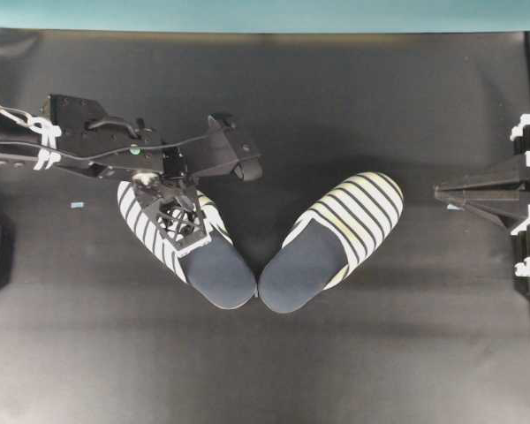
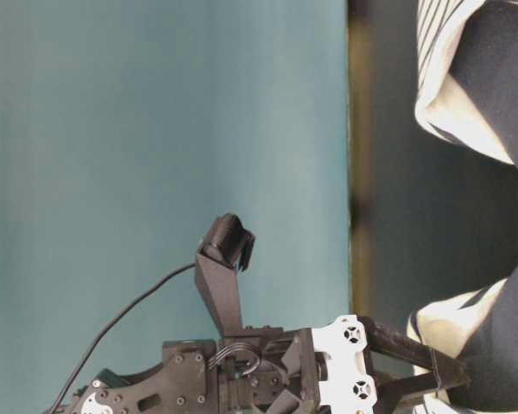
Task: Arrange the slippers with the left arm.
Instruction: 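Lower the left gripper and pinch the left slipper's striped upper, then rotate the held left slipper so its toe points straight down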
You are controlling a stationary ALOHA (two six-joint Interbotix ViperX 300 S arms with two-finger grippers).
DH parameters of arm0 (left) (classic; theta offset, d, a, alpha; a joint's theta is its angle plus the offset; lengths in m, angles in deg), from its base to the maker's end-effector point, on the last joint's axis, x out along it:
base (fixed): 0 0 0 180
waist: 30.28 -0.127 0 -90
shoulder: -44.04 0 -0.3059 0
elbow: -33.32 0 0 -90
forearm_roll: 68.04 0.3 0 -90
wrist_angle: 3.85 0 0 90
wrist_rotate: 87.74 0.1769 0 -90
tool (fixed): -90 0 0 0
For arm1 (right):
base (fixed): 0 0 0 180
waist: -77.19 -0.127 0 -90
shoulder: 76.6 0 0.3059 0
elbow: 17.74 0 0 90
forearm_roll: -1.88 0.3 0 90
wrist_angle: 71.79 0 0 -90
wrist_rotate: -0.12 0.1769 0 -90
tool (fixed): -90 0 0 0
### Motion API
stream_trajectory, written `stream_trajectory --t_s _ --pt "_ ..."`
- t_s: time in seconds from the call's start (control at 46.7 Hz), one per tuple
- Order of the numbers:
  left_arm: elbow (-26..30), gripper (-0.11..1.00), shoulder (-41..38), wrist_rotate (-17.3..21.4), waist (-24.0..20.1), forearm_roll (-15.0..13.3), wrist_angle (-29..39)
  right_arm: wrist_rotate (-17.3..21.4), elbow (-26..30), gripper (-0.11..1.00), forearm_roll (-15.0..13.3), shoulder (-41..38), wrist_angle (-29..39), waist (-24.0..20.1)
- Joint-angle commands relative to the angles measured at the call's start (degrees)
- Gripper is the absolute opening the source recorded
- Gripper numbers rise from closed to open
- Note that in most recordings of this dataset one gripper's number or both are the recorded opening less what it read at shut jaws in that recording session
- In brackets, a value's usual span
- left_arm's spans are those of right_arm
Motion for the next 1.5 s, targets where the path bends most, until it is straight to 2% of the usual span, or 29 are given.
stream_trajectory --t_s 0.0,0.15,0.257,0.385,0.449,0.621,0.706,0.942,1.327,1.477 --pt "-0.2 0.82 0.4 1.0 -0.1 0.3 -1.5 0.4 0.7 0.0 0.0 -0.2 -0.2 0.1" --pt "0.2 0.73 0.6 2.0 0.0 0.3 -1.2 0.4 0.5 0.0 0.0 -0.2 -0.3 0.3" --pt "0.8 0.47 1.2 5.0 0.4 0.3 0.2 0.4 0.1 0.0 0.0 -0.3 -0.3 0.4" --pt "1.7 0.11 3.7 10.9 0.5 0.4 0.6 0.5 -0.1 0.0 0.1 -0.2 -0.3 0.6" --pt "2.5 0.01 5.1 13.4 0.5 1.1 0.6 0.5 -0.1 0.0 0.0 -0.3 -0.3 0.7" --pt "4.7 0.01 9.6 23.3 0.4 1.5 1.0 0.5 -0.2 0.0 0.0 -0.2 -0.3 0.8" --pt "5.0 0.01 10.5 26.3 0.2 1.4 0.2 0.5 -0.3 0.0 0.1 -0.2 -0.3 0.9" --pt "5.5 0.01 8.3 27.0 -1.1 1.5 -5.9 0.5 -0.7 0.0 0.0 -0.2 -0.3 1.2" --pt "5.8 0.01 2.1 26.9 -2.0 1.4 -10.9 0.5 -1.1 0.0 0.1 -0.3 -0.3 1.5" --pt "5.6 0.01 0.6 25.4 -2.0 1.4 -12.7 0.5 -1.5 0.0 0.0 -0.2 -0.2 1.5"
